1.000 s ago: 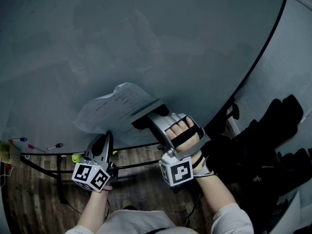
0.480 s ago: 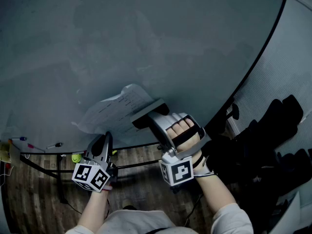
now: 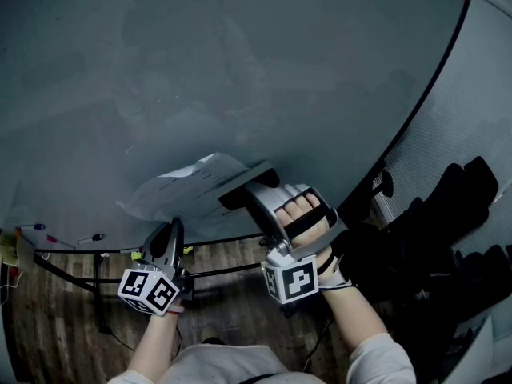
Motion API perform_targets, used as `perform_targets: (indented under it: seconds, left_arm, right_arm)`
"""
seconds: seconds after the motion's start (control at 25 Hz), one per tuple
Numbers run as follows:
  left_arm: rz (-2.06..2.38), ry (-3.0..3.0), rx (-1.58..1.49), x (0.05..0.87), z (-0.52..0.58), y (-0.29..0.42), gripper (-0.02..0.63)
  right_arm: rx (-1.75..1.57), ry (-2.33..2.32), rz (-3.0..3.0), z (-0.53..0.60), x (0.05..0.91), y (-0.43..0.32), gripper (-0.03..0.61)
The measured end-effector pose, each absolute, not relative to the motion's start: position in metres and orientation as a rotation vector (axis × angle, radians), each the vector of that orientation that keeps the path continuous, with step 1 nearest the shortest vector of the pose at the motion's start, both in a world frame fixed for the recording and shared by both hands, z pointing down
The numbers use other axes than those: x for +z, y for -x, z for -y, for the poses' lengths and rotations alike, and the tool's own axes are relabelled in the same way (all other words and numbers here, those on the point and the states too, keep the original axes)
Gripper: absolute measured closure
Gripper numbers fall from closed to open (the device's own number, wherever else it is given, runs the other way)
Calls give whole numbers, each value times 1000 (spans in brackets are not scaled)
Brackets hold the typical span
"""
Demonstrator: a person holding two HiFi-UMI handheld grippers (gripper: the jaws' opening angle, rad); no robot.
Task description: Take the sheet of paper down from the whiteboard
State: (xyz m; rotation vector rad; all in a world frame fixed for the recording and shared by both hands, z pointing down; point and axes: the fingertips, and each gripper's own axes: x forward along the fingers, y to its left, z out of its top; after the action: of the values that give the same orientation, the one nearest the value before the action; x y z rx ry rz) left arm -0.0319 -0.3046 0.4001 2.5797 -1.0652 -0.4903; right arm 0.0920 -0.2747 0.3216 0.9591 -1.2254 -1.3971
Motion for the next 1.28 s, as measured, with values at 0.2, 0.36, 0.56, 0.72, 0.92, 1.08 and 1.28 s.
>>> perform_targets:
  seconds: [0.2, 0.36, 0.56, 0.72, 0.92, 1.08, 1.28]
  left_arm:
    - [1064, -2570, -480, 402, 303, 35, 598]
    - [1070, -2567, -477, 406, 303, 40, 598]
    - [1080, -2563, -479, 409, 301, 46, 598]
    - [1091, -2554, -480, 409, 300, 49, 598]
    - [1105, -2540, -480, 414, 299, 57, 598]
    - [1111, -2530, -483, 417, 297, 62, 598]
    - [1117, -2519, -482, 419, 297, 64, 598]
  right_arm:
    - [-1394, -964, 1223, 274, 319, -91, 344]
    - [-1383, -959, 1224, 274, 319, -90, 344]
    - [-1383, -965, 1226, 272, 317, -88, 344]
    - [-1388, -964, 1228, 271, 316, -87, 344]
    - [-1386, -970, 1225, 271, 315, -84, 344]
    - [-1376, -969, 1225, 270, 316, -82, 344]
    - [-1368, -973, 1228, 270, 316, -82, 344]
